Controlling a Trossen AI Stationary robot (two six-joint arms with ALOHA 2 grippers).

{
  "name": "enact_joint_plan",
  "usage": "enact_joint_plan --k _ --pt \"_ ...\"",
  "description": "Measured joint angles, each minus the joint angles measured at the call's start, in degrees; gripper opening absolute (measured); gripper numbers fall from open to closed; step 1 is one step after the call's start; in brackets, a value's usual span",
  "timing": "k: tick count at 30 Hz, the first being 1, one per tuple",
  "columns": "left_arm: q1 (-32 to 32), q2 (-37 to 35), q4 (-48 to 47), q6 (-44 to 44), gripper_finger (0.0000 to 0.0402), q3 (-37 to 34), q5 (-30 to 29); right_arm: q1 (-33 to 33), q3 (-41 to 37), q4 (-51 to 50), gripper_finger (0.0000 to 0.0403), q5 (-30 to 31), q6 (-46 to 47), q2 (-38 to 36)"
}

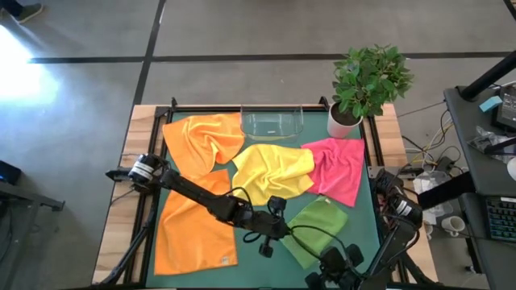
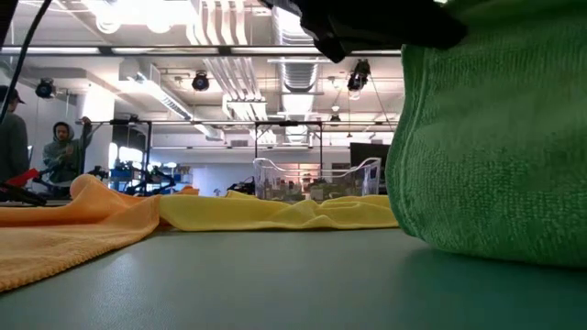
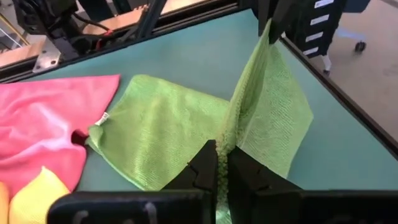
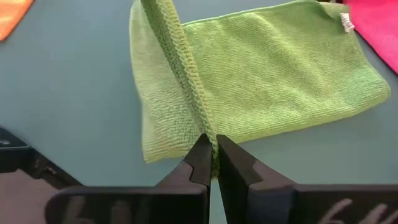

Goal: Fold microfiber towels
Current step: Fold the green towel

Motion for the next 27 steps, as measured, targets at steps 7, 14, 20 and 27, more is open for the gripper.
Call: enact_joint_plan --k 7,14,20,27 --pt "1.93 0.15 1.84 0.45 0.0001 0.3 0.34 0.15 -8.23 0.18 0.0008 -0.34 0.08 -6.37" --pt "4.85 0.52 3.83 1.48 0.0001 1.39 0.92 0.6 -20.48 0.99 0.0008 -0.04 2.99 -16.18" --pt "8.09 0.53 6.48 1.58 0.0001 1.46 1.76 0.61 -29.26 5.3 0.0008 0.91 1.92 -21.58" --pt "9.67 5.69 9.11 1.46 0.0001 3.11 4.95 1.18 -37.29 12.06 0.0008 -0.97 1.95 -24.72"
